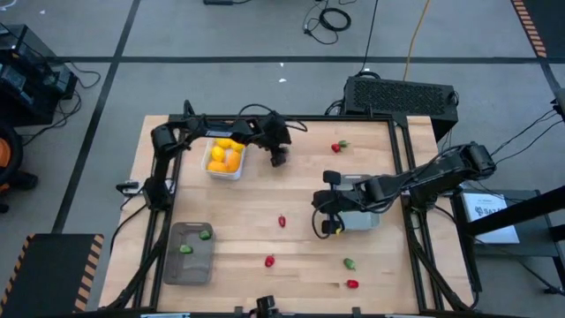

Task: Sort produce into baskets
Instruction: Put the top left green chili pepper into the transparent black bin

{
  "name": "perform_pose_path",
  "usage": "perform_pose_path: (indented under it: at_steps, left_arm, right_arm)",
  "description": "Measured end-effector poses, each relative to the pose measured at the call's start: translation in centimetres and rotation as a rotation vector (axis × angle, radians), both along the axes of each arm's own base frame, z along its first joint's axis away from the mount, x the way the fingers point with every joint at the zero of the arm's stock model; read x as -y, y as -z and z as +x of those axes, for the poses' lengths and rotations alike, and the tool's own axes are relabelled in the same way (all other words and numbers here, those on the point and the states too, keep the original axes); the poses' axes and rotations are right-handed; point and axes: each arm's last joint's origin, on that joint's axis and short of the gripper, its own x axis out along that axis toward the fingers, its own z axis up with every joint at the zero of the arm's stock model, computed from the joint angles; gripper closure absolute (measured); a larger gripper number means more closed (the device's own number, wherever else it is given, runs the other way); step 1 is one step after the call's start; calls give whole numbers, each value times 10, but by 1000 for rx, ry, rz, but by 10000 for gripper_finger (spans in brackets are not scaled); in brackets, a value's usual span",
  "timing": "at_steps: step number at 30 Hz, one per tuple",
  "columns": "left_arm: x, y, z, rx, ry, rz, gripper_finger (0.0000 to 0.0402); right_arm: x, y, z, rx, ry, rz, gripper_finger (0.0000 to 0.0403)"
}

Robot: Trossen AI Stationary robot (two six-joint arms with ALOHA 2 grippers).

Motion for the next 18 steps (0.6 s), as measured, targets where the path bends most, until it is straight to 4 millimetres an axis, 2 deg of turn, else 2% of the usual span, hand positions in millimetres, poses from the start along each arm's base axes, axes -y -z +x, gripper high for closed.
perform_pose_path:
  at_steps: [3,8,18]
  left_arm:
    - [-5,-4,9,-10,-1,7,198]
    - [-9,9,15,-121,32,-14,198]
    - [-10,14,18,-131,69,22,198]
  right_arm:
    - [0,-1,0,5,-11,-7,402]
    - [2,-3,4,35,-35,-32,402]
    - [11,-4,7,50,-34,-57,402]
